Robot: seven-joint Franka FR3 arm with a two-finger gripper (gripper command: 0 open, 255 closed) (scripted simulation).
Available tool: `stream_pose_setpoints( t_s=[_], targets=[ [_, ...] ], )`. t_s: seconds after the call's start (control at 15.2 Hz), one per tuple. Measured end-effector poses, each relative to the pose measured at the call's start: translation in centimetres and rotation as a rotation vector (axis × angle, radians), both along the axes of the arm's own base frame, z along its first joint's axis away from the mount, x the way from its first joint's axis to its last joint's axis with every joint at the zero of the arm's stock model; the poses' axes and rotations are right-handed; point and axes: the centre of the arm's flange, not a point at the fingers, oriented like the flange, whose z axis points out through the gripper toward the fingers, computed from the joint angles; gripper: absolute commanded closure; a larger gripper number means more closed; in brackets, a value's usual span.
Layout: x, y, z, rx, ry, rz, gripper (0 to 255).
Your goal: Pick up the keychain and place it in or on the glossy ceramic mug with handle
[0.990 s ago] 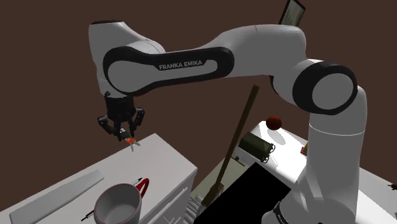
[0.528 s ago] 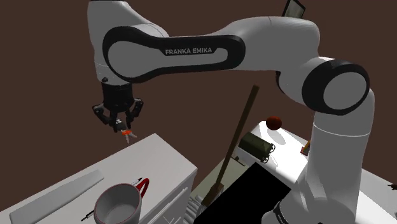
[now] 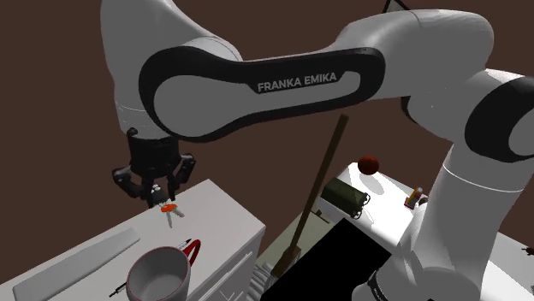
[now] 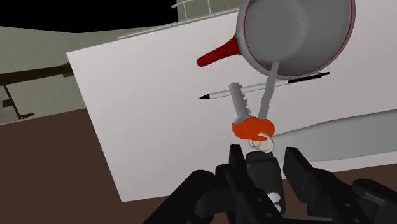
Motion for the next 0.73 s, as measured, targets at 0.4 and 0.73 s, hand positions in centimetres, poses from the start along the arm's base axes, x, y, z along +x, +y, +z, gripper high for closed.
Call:
stream_pose_setpoints(
  t_s=[0.4, 0.73],
  targets=[
    [-7.2, 2.6, 0.3, 0.0, -0.001, 0.0, 255],
    [-7.8, 2.7, -1.8, -0.001, 0.0, -0.001, 255]
  ],
)
